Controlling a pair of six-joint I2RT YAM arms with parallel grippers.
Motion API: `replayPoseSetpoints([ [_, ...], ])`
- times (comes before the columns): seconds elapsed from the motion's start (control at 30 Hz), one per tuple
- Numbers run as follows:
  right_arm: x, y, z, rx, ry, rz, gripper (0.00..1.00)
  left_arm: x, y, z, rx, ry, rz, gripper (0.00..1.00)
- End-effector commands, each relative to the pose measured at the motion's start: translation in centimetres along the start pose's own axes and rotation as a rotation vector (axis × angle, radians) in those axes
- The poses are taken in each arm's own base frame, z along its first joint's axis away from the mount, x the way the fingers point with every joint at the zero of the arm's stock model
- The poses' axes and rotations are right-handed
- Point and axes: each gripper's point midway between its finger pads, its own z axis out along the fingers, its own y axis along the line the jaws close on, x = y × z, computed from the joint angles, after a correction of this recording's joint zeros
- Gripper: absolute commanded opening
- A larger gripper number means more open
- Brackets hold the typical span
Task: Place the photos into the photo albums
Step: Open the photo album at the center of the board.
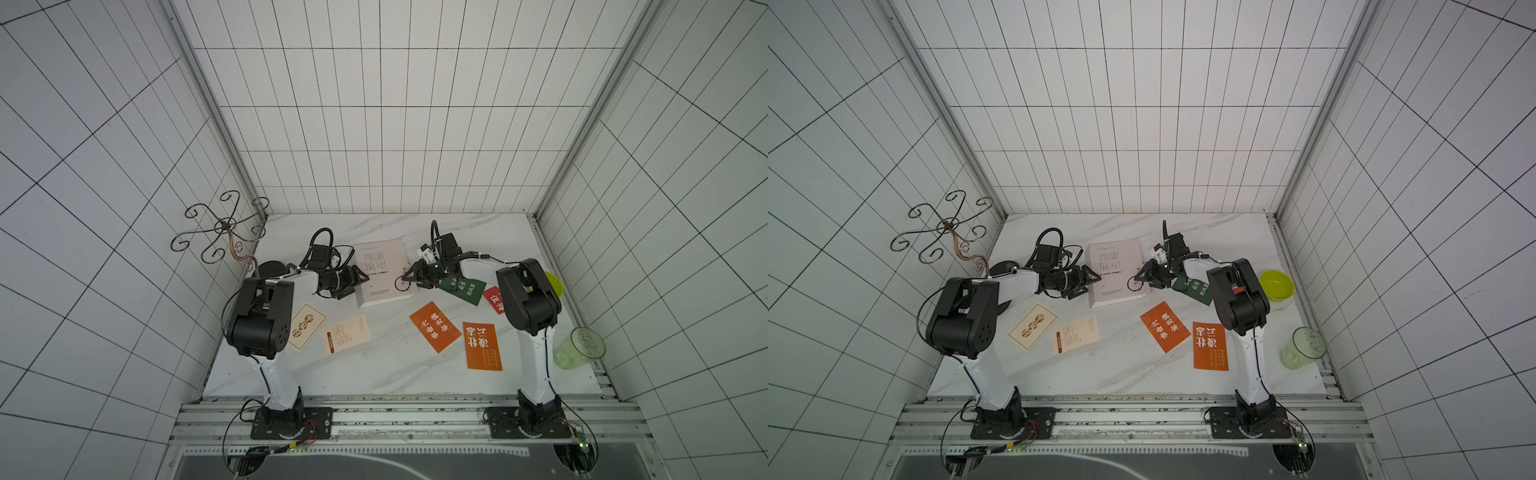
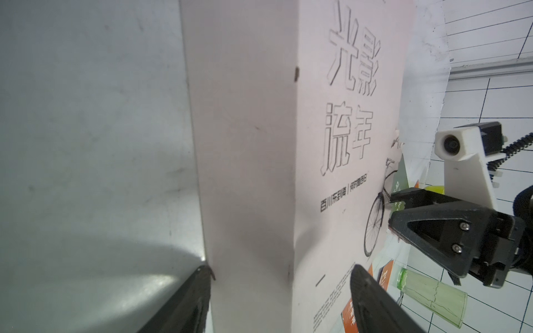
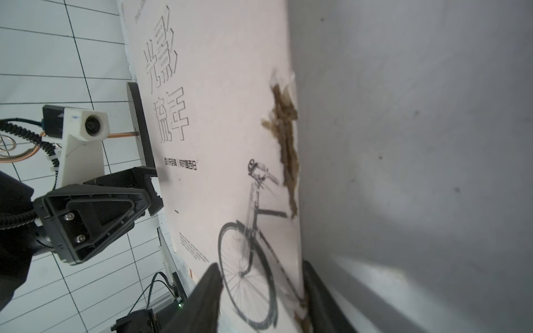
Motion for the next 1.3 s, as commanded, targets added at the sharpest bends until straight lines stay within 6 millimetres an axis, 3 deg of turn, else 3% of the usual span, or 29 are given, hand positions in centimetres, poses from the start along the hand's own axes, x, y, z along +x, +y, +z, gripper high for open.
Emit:
replayPoseSetpoints([
  [0.0,-1.5,3.4,-0.5,-0.078,-0.018,-0.057,0.37,0.5,0.7,0.7,-0.002,0.019,-0.019,0.75],
  [0.13,-1.7,3.9,-1.0,-0.075,-0.035,-0.068,0.35,0.4,0.7,0.7,0.001,0.019,-0.02,0.75],
  [0.3,-1.6,4.6,-1.2,-0.101,-0.025,-0.076,0.13,0.5,0.7,0.7,0.005,0.021,-0.022,0.75],
  [0.47,-1.3,5.2,-1.3,-0.127,-0.014,-0.08,0.09,0.6,0.6,0.8,0.009,0.024,-0.025,0.75],
  [0.57,-1.2,6.1,-1.6,-0.168,-0.011,-0.089,0.11,0.8,0.6,1.0,0.012,0.03,-0.027,0.75],
  [0.7,-0.8,7.4,-1.7,-0.25,0.009,-0.087,0.26,1.1,0.4,1.3,0.017,0.042,-0.025,0.75],
  [0.87,-0.6,6.7,-1.2,-0.238,0.021,-0.06,0.34,1.5,0.2,1.6,0.022,0.056,-0.02,0.75],
  [1.03,-0.6,4.9,-0.8,-0.147,0.009,-0.038,0.2,1.6,0.1,1.6,0.024,0.056,-0.016,0.74],
  [1.17,-1.2,4.9,-1.6,-0.11,-0.028,-0.055,0.05,1.2,-0.4,1.1,0.023,0.04,0.003,0.72],
  [1.27,-2.1,5.2,-2.6,-0.067,-0.067,-0.085,0.03,0.3,-0.9,0.2,-0.005,-0.001,0.045,0.72],
])
